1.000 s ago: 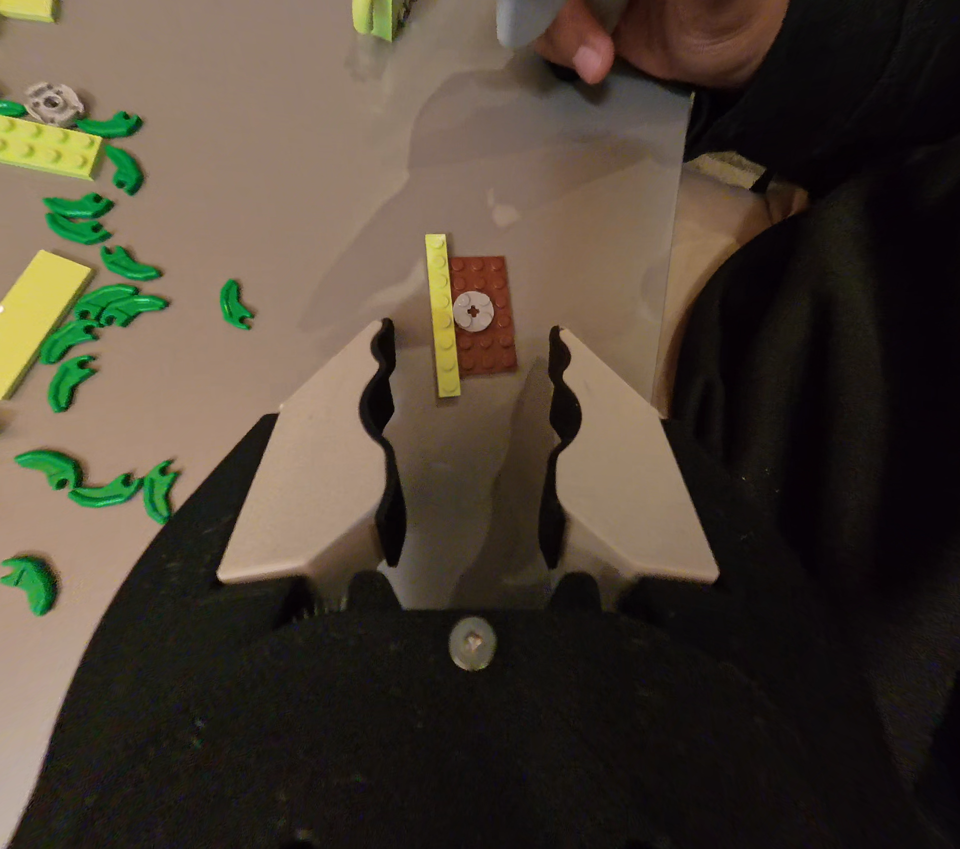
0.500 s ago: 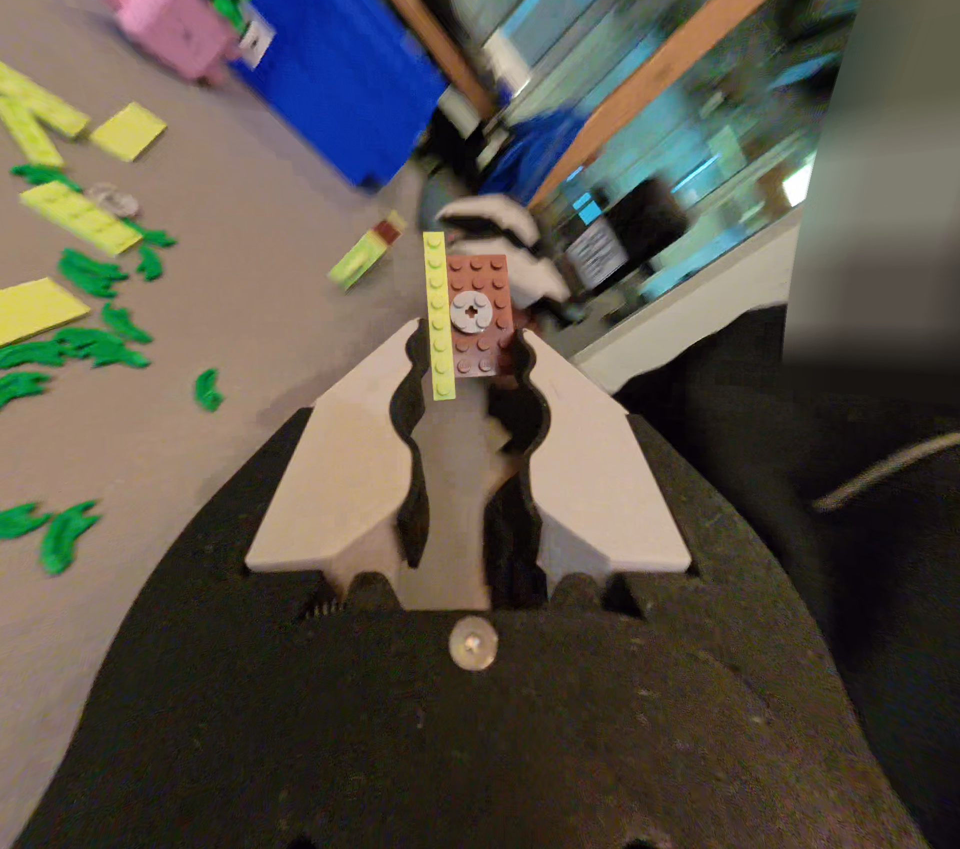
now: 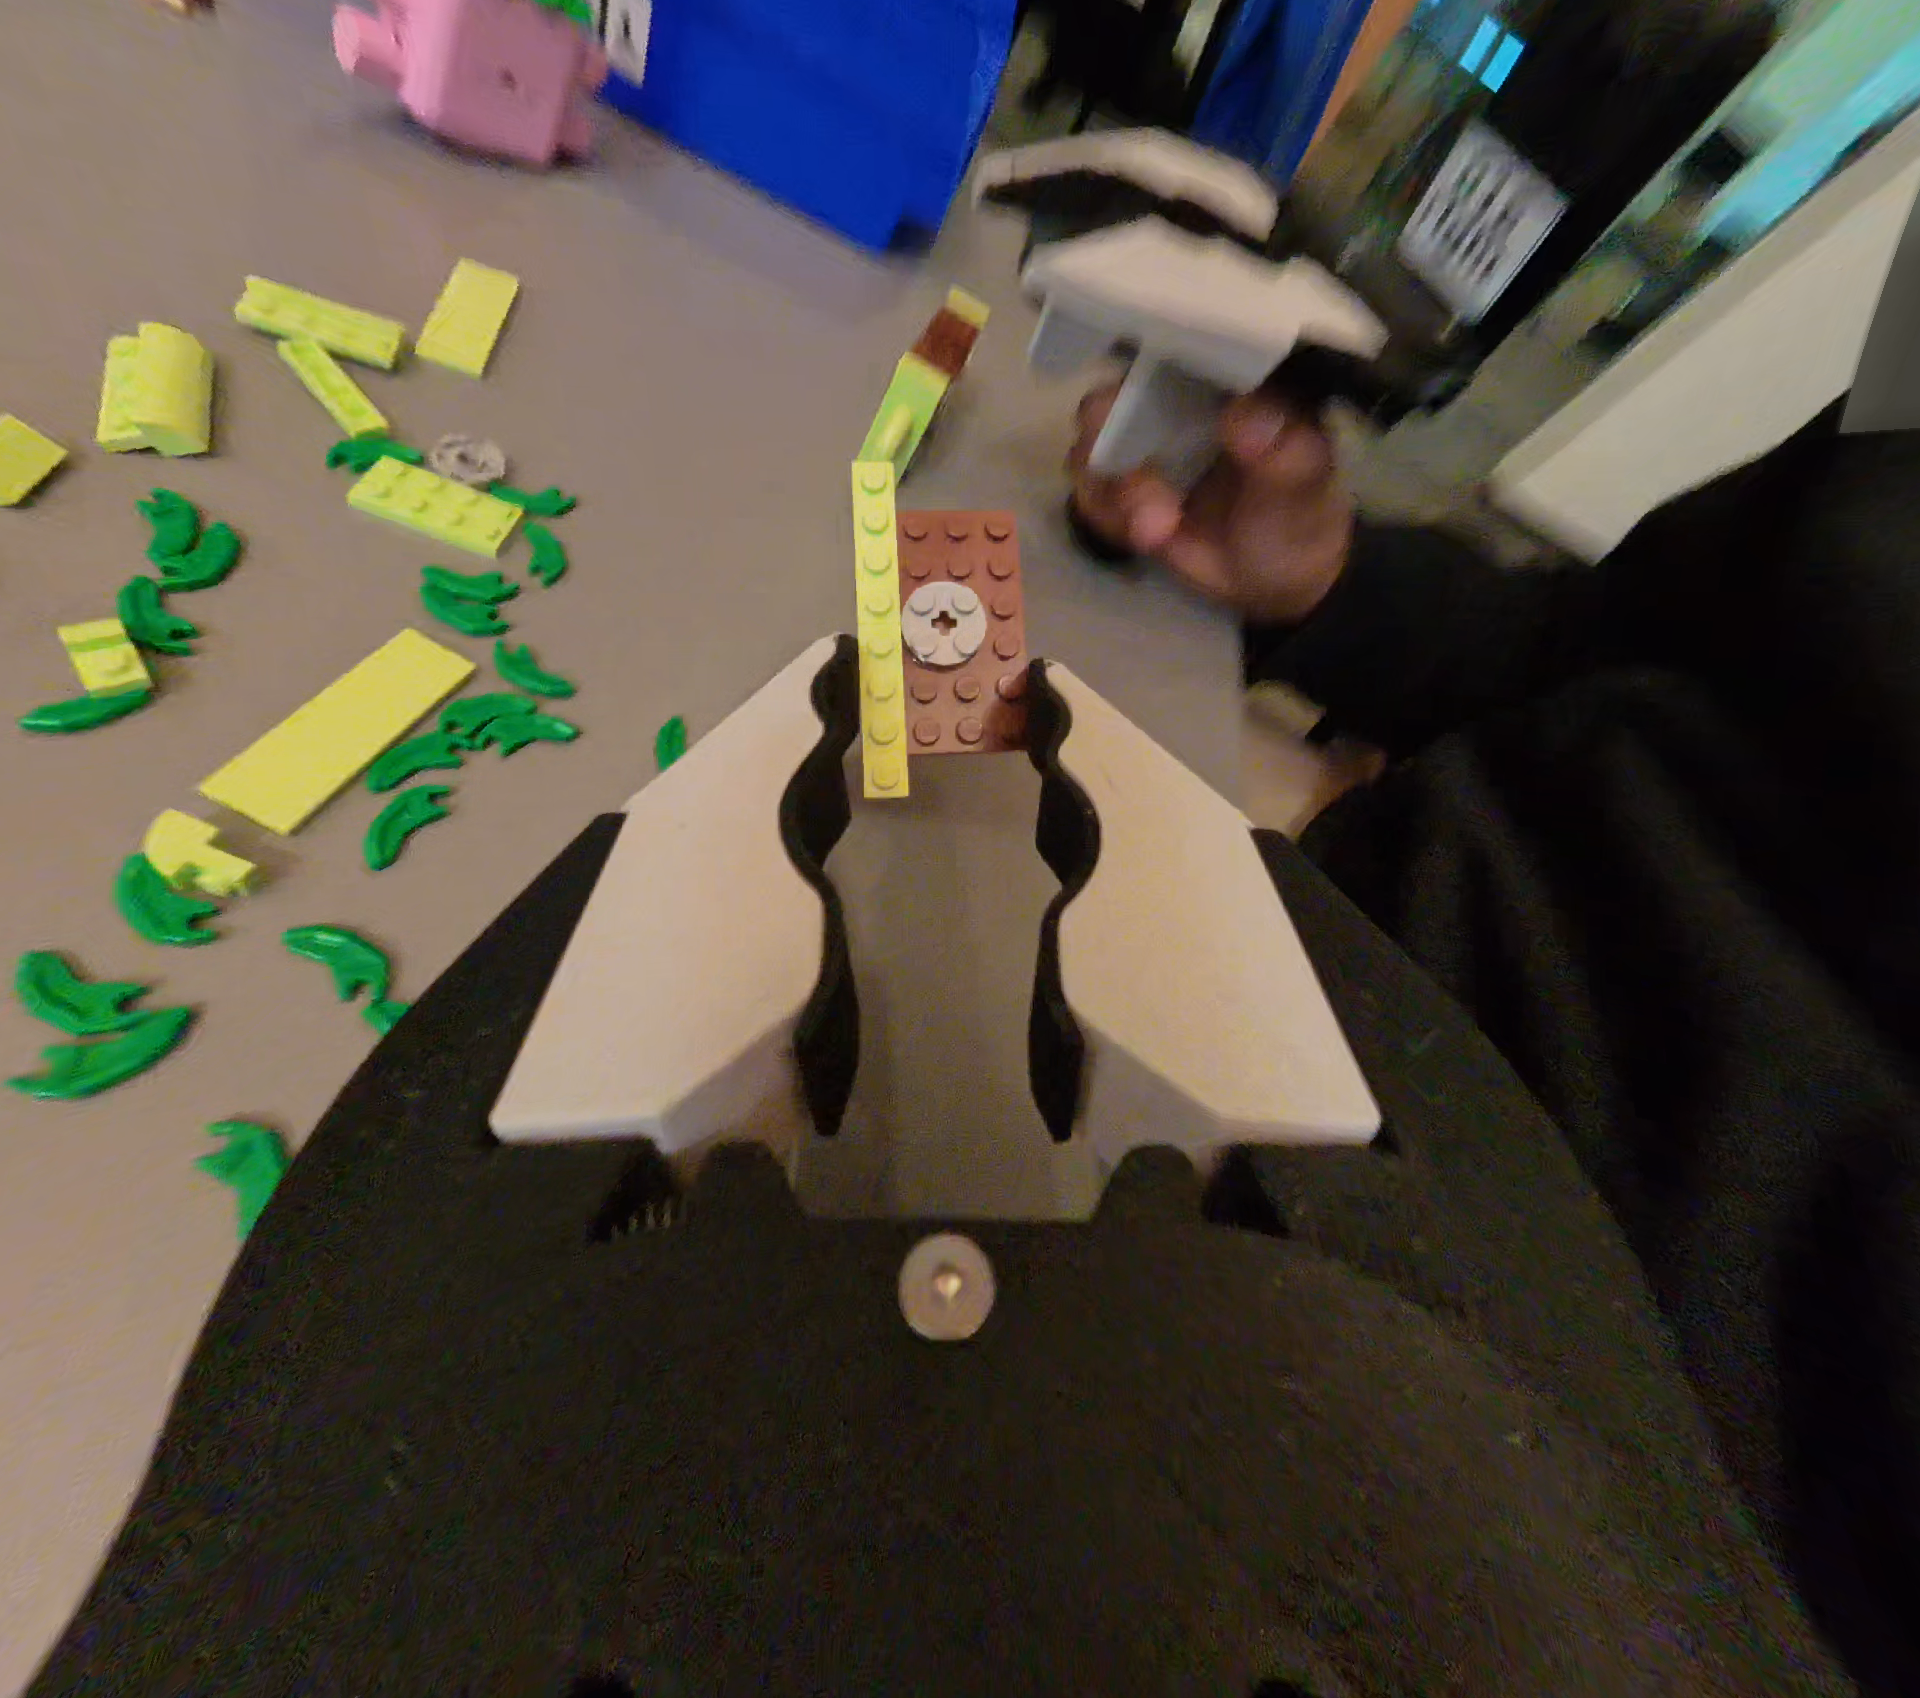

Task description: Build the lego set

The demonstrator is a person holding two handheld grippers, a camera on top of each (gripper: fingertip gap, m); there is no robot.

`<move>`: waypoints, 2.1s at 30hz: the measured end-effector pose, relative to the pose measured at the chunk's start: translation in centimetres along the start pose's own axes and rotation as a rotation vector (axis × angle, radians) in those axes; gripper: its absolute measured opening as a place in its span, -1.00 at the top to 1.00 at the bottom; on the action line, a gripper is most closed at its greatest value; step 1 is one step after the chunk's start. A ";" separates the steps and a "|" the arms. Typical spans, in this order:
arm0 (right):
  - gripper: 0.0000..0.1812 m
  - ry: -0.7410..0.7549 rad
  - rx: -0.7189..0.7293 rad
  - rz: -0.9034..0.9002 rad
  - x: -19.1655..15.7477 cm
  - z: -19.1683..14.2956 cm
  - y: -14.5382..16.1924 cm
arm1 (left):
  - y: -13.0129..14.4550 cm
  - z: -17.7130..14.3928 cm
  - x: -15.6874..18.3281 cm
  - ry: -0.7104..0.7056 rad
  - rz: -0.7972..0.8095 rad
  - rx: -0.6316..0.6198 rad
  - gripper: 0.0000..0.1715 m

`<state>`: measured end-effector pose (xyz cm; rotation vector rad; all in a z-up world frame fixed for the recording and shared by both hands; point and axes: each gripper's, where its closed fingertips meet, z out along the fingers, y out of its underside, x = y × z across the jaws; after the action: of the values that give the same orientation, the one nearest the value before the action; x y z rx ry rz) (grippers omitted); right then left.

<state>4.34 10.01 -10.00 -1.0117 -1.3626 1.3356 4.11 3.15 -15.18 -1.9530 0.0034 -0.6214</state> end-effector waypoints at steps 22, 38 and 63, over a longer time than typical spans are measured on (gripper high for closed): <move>0.85 -0.017 -0.074 -0.042 -0.5 1.0 1.0 | 5.2 3.5 -1.5 -0.094 0.325 -0.418 0.57; 0.85 -0.045 -0.182 -0.234 -2.5 2.1 2.7 | 5.2 3.5 -1.3 -0.063 0.304 -0.417 0.65; 0.84 0.029 -0.051 -0.044 -0.1 1.0 0.6 | 0.1 1.1 -1.8 -0.242 0.462 -0.079 0.66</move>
<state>3.37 9.77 -10.61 -1.0258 -1.3959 1.2544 3.07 4.49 -16.40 -1.9994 0.3234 -0.0819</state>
